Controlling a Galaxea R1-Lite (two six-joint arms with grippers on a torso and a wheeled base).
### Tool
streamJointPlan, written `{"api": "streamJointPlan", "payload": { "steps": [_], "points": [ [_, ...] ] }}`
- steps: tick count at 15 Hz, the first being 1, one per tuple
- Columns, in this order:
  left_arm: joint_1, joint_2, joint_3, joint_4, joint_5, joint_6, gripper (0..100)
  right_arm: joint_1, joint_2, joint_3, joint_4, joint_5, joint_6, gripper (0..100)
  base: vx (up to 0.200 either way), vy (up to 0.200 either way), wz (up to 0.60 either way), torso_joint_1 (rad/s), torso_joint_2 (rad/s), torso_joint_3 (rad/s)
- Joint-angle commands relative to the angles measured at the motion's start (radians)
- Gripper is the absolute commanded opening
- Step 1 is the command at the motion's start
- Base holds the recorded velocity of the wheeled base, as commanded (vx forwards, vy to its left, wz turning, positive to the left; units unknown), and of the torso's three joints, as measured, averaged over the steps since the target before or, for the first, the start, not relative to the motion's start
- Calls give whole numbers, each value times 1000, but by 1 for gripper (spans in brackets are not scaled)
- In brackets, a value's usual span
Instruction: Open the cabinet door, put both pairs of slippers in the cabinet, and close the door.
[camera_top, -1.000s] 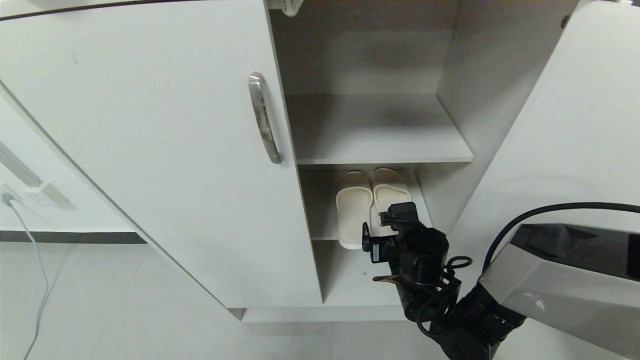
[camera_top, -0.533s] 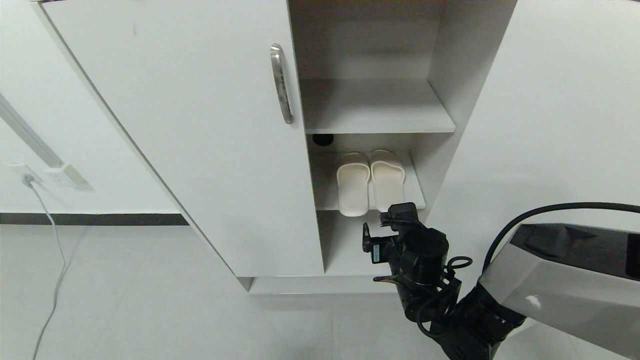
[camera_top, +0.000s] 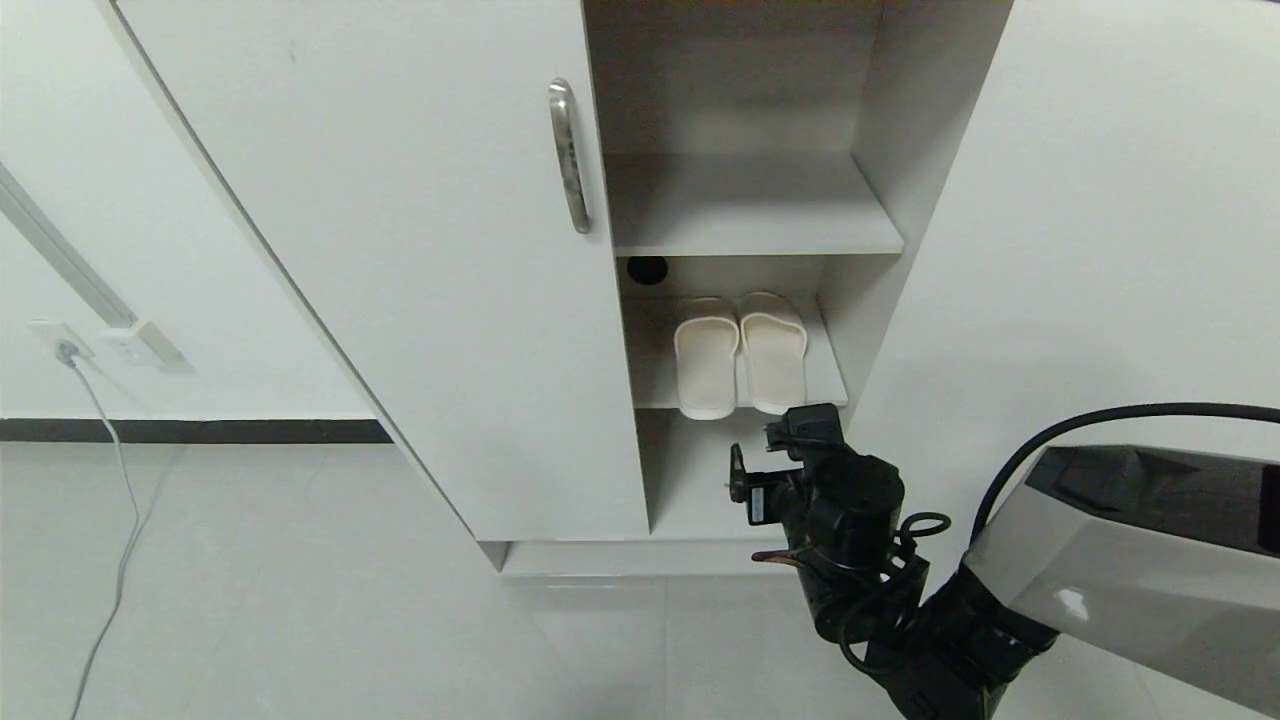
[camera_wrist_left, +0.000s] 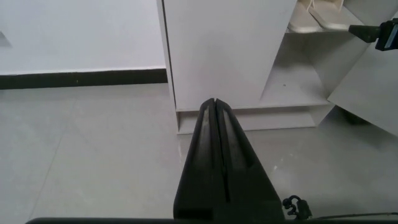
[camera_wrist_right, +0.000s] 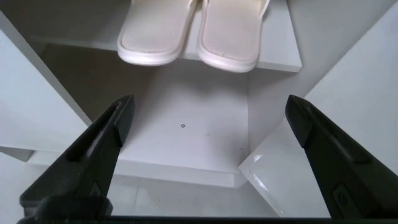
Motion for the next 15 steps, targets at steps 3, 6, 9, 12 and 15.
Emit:
{"api": "streamJointPlan", "payload": {
  "steps": [3,6,9,12,15],
  "points": [
    [0,1,0,0,1,-1,0,2,1,3,-2,0,0,100,0,0,0,0,0,0],
    [0,1,0,0,-1,1,0,4,1,8,-16,0,-2,100,0,0,0,2,1,162],
    [0,1,0,0,-1,1,0,6,3,9,-22,0,-6,100,0,0,0,4,-1,198],
    [0,1,0,0,-1,10,0,4,4,9,-28,0,-8,100,0,0,0,2,1,178],
    [0,1,0,0,-1,8,0,4,3,9,-39,0,-8,100,0,0,0,0,0,0]
  ]
}}
